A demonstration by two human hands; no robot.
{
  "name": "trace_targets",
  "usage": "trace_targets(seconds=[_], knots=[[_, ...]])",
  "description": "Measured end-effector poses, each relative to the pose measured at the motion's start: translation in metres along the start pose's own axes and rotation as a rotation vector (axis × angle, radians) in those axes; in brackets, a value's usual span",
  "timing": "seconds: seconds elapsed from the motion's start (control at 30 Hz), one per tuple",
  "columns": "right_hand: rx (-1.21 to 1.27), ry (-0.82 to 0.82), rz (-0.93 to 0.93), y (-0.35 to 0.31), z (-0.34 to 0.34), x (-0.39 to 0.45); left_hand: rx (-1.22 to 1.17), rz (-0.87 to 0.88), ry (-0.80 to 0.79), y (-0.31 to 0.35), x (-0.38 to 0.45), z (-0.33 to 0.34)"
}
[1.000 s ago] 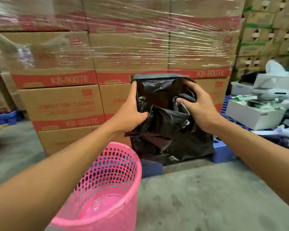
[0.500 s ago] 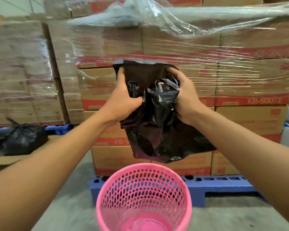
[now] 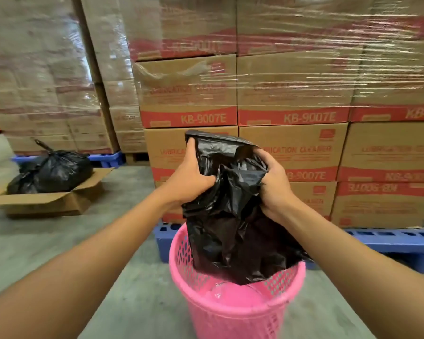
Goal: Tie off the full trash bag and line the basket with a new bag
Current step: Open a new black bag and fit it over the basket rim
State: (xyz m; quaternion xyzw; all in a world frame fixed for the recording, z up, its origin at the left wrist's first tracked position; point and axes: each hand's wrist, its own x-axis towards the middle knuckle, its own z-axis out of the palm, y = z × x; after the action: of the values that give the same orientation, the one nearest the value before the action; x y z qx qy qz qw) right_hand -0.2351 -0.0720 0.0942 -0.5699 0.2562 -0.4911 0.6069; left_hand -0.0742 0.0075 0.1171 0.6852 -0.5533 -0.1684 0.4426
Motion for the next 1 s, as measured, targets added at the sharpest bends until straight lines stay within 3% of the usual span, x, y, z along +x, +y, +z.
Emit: trace_targets(seconds=[0.23, 0.4, 0.53, 0.6, 0.67, 0.73, 0.8, 0.9, 1.0], knots=[[-0.384, -0.127, 0.198, 0.096, -0.048, -0.020, 0.145, -0.174, -0.211, -0.038, -0.013, 0.038], [-0.288, -0.260, 0.425, 0.127, -0.011, -0.032, 0.278, -0.202, -0.261, -0.053, -0.015, 0.027], [-0.381, -0.443, 0.544, 0.122, 0.020, -0.034, 0.381, -0.196, -0.242, -0.057, -0.011, 0.012], [-0.617, -0.541, 0.471, 0.114, 0.016, -0.030, 0.422, -0.196, -0.285, -0.060, -0.010, 0.008], [-1.050, -0.657, 0.359, 0.104, 0.000, -0.019, 0.503, -0.194, -0.360, -0.065, -0.011, 0.008], [-1.429, -0.737, 0.374, 0.089, -0.023, -0.007, 0.620, -0.215, -0.475, -0.073, -0.014, 0.011], [-1.605, -0.739, 0.438, 0.068, -0.047, 0.000, 0.787, -0.272, -0.645, -0.082, -0.017, 0.017], [-1.556, -0.708, 0.586, 0.051, -0.085, 0.010, 0.963, -0.352, -0.850, -0.092, -0.017, 0.028], [-1.168, -0.602, 0.620, 0.047, -0.108, 0.013, 0.795, -0.390, -0.825, -0.094, -0.009, 0.028]])
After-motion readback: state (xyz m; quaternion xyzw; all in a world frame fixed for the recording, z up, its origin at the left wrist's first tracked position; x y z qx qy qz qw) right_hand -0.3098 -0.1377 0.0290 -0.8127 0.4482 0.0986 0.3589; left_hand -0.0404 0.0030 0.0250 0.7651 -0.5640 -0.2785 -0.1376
